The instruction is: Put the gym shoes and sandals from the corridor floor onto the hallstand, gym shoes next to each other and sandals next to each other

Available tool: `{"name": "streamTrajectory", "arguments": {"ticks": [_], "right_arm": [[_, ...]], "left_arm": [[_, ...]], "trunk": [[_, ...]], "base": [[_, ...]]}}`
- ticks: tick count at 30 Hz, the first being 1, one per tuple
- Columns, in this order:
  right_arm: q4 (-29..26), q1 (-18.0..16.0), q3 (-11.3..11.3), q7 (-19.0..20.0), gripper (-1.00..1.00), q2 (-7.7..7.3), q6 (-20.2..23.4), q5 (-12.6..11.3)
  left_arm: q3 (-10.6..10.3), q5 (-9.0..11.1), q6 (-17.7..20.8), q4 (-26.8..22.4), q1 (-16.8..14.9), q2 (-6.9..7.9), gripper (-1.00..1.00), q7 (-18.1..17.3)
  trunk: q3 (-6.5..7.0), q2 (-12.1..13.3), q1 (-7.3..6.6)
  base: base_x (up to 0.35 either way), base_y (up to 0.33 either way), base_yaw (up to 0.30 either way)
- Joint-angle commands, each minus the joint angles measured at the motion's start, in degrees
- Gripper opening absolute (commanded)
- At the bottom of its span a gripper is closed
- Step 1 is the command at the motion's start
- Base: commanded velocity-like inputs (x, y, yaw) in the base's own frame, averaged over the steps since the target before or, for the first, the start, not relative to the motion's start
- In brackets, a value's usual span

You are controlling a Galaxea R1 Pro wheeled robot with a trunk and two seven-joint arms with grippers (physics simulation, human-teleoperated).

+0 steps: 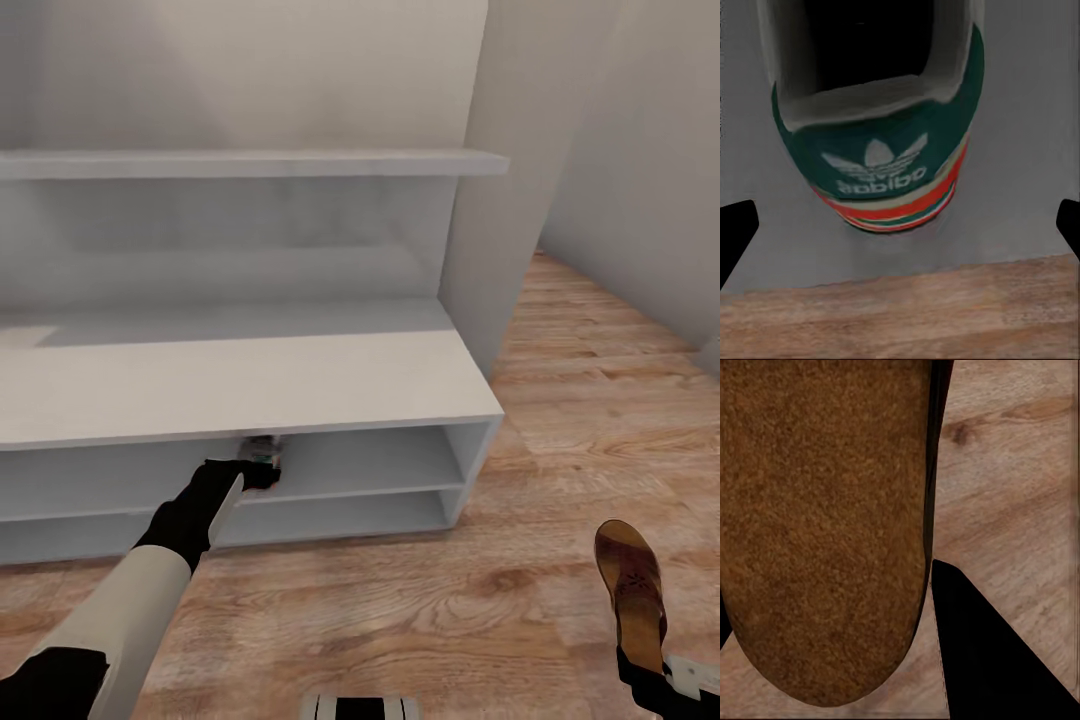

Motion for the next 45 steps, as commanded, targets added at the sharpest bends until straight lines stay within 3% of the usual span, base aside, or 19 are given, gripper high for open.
{"name": "streamTrajectory", "arguments": {"ticks": [1,15,18,23,27,29,32,33,34,35,36,37,40,41,45], "right_arm": [[0.0,-0.1,-0.3,0.3,-1.0,0.04,-0.2,0.3],[0.0,-0.1,-0.3,0.3,-1.0,0.04,-0.2,0.3],[0.0,-0.1,-0.2,0.3,-1.0,0.04,-0.2,0.3],[0.2,-0.1,-0.1,0.3,-1.0,0.1,-0.2,0.3],[0.5,-0.1,-0.1,0.3,-1.0,0.12,-0.2,0.4],[0.6,-0.1,0.0,0.3,-1.0,0.22,-0.2,0.4],[1.2,-0.1,0.0,0.6,-1.0,0.29,-0.3,0.4],[1.6,-0.1,0.0,0.6,-1.0,0.29,-0.3,0.4],[2.0,-0.1,0.0,0.7,-1.0,0.3,-0.4,0.4],[2.1,-0.1,0.0,0.7,-1.0,0.3,-0.4,0.4],[2.3,-0.1,0.0,0.7,-1.0,0.32,-0.4,0.4],[2.3,-0.1,0.0,0.7,-1.0,0.33,-0.5,0.3],[2.4,-0.1,0.0,0.8,-1.0,0.37,-0.5,0.3],[2.4,-0.1,0.0,0.8,-1.0,0.38,-0.5,0.3],[2.2,-0.1,0.0,0.6,-1.0,0.39,-0.5,0.2]], "left_arm": [[-0.3,0.1,0.2,-0.1,0.0,0.07,1.0,0.2],[0.0,0.5,-0.7,-0.1,0.1,0.61,1.0,-0.1],[0.9,2.0,-4.2,0.0,1.0,0.78,1.0,-0.7],[3.1,6.2,-14.8,0.0,11.6,2.14,1.0,-2.9],[3.6,6.9,-23.7,0.0,18.4,3.76,1.0,-5.5],[3.7,7.1,-30.9,0.0,24.0,4.96,1.0,-6.9],[4.1,7.6,-39.0,0.0,31.3,7.13,1.0,-11.1],[4.3,7.7,-40.8,0.1,33.2,7.93,1.0,-13.9],[4.7,8.2,-43.3,0.6,36.0,9.48,1.0,-19.7],[4.9,8.5,-44.0,0.9,36.7,9.95,1.0,-21.5],[6.1,9.3,-46.4,2.0,38.5,11.19,1.0,-26.4],[6.7,9.6,-47.2,2.5,39.0,11.55,1.0,-27.9],[9.6,10.7,-49.8,4.9,40.8,12.54,1.0,-33.3],[13.1,11.2,-51.1,6.7,41.9,13.03,1.0,-37.7],[18.7,11.0,-51.8,7.9,42.8,13.47,1.0,-41.9]], "trunk": [[-0.04,0.0,-0.04],[-0.04,0.0,-0.04],[-0.04,0.0,-0.04],[-0.04,0.0,-0.04],[-0.04,0.0,-0.04],[-0.04,0.0,-0.04],[-0.04,0.0,-0.04],[-0.04,0.0,-0.04],[-0.04,0.0,-0.04],[-0.04,0.0,-0.04],[-0.04,0.0,-0.04],[-0.04,0.0,-0.04],[-0.04,0.0,-0.04],[-0.04,0.0,-0.04],[-0.04,0.0,-0.04]], "base": [[-0.306,0.0,0.0],[-0.334,0.037,0.0],[-0.337,0.106,0.0],[-0.193,0.042,0.0],[-0.034,0.006,0.0],[-0.008,0.001,0.0],[-0.002,0.0,0.0],[0.0,0.0,0.0],[0.0,0.0,0.0],[0.0,0.0,0.0],[0.0,0.0,0.0],[0.0,0.0,0.0],[0.0,0.0,0.0],[0.0,0.0,0.0],[0.0,0.0,0.0]]}}
